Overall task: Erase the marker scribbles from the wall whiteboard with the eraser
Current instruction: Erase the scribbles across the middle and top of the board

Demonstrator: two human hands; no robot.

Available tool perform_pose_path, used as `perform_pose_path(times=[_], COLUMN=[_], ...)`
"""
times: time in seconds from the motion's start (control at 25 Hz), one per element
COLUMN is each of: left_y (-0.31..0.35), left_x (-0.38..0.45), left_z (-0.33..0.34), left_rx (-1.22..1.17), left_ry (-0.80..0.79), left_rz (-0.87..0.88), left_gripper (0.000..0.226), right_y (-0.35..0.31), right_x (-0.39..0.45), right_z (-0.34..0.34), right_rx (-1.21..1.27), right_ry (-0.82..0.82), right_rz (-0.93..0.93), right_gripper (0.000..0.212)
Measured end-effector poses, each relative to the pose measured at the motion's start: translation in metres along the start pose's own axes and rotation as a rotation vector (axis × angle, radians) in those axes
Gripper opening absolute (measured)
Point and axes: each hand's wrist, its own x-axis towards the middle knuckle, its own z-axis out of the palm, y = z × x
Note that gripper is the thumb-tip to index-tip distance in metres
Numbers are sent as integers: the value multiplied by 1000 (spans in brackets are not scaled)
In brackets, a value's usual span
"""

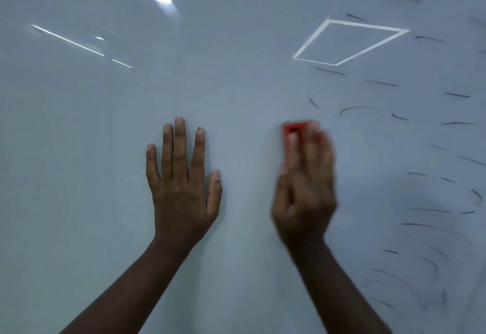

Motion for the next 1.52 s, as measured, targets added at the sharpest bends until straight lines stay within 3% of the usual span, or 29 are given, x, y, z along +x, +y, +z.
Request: perform_pose_path(times=[0.12, 0.32, 0.44, 0.6, 0.72, 0.88, 1.04, 1.16, 1.24, 1.36, 1.52], left_y=[0, -2, -5, -3, -1, 1, -12, -22, -20, -17, -18], left_x=[-1, -2, -2, -2, -2, -1, 25, 93, 147, 204, 209], left_z=[-1, 0, 3, -1, 1, -1, -9, -17, -20, -19, -11], left_rx=[-10, -16, -25, -18, -8, -18, 31, 43, 24, 12, 10], left_ry=[-7, 19, 31, 33, 18, 27, 87, 163, 198, 198, 176], left_rz=[-6, 20, 24, 17, 12, 6, 11, 35, 76, 121, 115], left_gripper=[68, 67, 66, 65, 67, 67, 63, 63, 64, 65, 66], right_y=[-20, 15, 64, 120, 120, 94, 31, 10, 13, 31, 87], right_x=[-16, 25, 64, 66, 52, 68, 67, 61, 80, 124, 152], right_z=[7, -1, -16, -57, -61, -43, -8, 8, 13, 12, -17], right_rx=[56, -33, -114, -151, -151, -141, -15, 86, 42, -4, -140], right_ry=[-202, -170, 22, 423, 432, 268, 33, -195, -234, -152, 89], right_rz=[-232, -400, -180, 487, 649, 496, 51, -308, -437, -403, -71], right_gripper=[48, 53, 48, 43, 47, 51, 55, 56, 54, 51, 48])
